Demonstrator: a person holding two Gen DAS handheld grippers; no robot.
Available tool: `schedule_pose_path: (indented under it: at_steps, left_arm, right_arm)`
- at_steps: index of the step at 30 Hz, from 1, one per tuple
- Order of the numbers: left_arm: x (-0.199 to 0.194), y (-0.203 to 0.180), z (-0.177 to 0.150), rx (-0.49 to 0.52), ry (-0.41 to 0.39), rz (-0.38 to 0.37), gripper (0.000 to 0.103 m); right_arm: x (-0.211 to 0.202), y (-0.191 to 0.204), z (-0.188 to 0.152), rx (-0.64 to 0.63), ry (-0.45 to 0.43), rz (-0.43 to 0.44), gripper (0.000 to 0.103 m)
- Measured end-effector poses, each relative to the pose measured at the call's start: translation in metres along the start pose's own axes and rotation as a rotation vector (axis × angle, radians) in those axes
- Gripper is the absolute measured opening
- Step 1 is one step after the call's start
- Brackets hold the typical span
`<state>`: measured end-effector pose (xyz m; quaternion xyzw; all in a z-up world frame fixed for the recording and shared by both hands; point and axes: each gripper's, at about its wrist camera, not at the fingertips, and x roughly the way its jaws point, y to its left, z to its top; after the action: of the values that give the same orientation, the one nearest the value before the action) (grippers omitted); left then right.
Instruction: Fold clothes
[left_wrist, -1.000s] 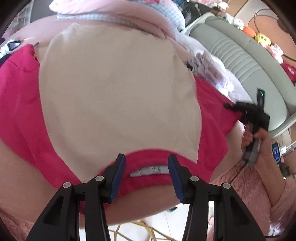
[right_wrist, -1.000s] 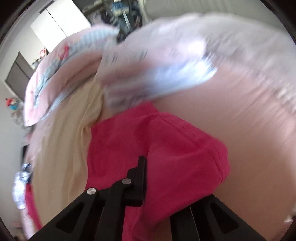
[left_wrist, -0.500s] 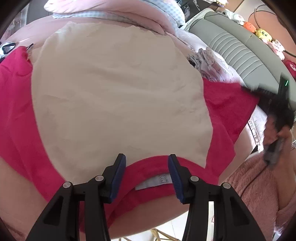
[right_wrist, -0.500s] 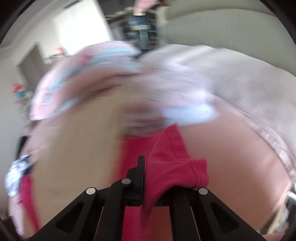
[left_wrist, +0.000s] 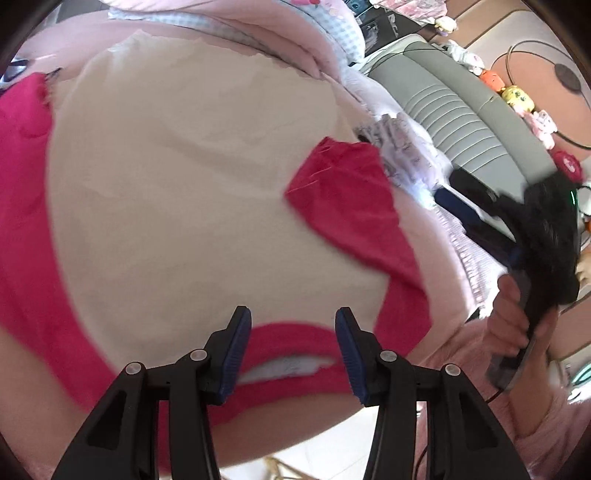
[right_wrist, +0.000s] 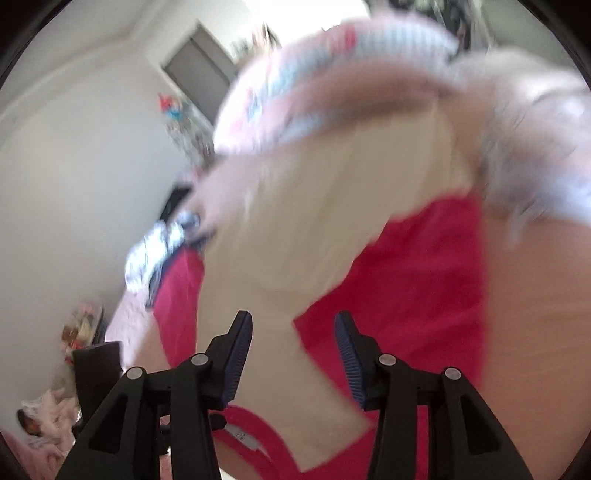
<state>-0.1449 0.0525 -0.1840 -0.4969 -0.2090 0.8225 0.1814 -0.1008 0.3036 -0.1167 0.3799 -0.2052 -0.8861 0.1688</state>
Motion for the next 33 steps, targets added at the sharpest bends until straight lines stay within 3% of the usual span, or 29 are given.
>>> schedule_pose_path:
  at_steps: [1, 3, 12, 17, 19, 21, 23, 25, 28, 29, 32, 33]
  left_arm:
    - [0.006, -0.003, 0.002, -0.011, -0.002, -0.014, 0.044]
    - [0.017, -0.008, 0.007, -0.034, -0.005, -0.042, 0.044]
    - [0.068, -0.033, 0.027, -0.137, -0.019, -0.166, 0.043]
    - [0.08, -0.046, 0.028, -0.154, -0.069, -0.151, 0.043]
    - [0.085, -0.047, 0.035, -0.147, -0.081, -0.131, 0.043]
    - [0.09, -0.05, 0.043, -0.105, -0.078, -0.092, 0.043]
    - [0.096, -0.055, 0.052, -0.001, -0.06, -0.026, 0.039]
    - [0.1, -0.062, 0.061, 0.091, -0.033, 0.04, 0.038]
    - [0.094, -0.069, 0.059, 0.146, 0.018, 0.06, 0.038]
    - [0.09, -0.073, 0.053, 0.166, 0.027, 0.043, 0.038]
    - [0.081, -0.088, 0.023, 0.263, 0.044, 0.01, 0.038]
    - [0.081, -0.091, 0.012, 0.291, 0.046, 0.029, 0.038]
  right_arm:
    - [-0.014, -0.008, -0.001, 0.007, -0.04, -0.03, 0.049]
    - [-0.02, -0.034, -0.009, 0.079, -0.031, -0.163, 0.049]
    - [-0.014, -0.078, -0.034, 0.123, 0.069, -0.298, 0.049]
    - [0.013, -0.057, -0.04, -0.011, 0.145, -0.303, 0.049]
    - [0.024, -0.053, -0.051, -0.088, 0.21, -0.358, 0.047]
    - [0.025, -0.043, -0.06, -0.193, 0.252, -0.421, 0.046]
    - [0.015, -0.044, -0.069, -0.232, 0.275, -0.478, 0.047]
    - [-0.001, -0.052, -0.075, -0.212, 0.278, -0.551, 0.05]
    - [-0.027, -0.064, -0.072, -0.148, 0.216, -0.644, 0.049]
    - [-0.034, -0.065, -0.07, -0.138, 0.182, -0.649, 0.049]
    - [-0.048, -0.05, -0.065, -0.123, 0.084, -0.485, 0.05]
    - [-0.04, -0.041, -0.07, -0.168, 0.108, -0.474, 0.049]
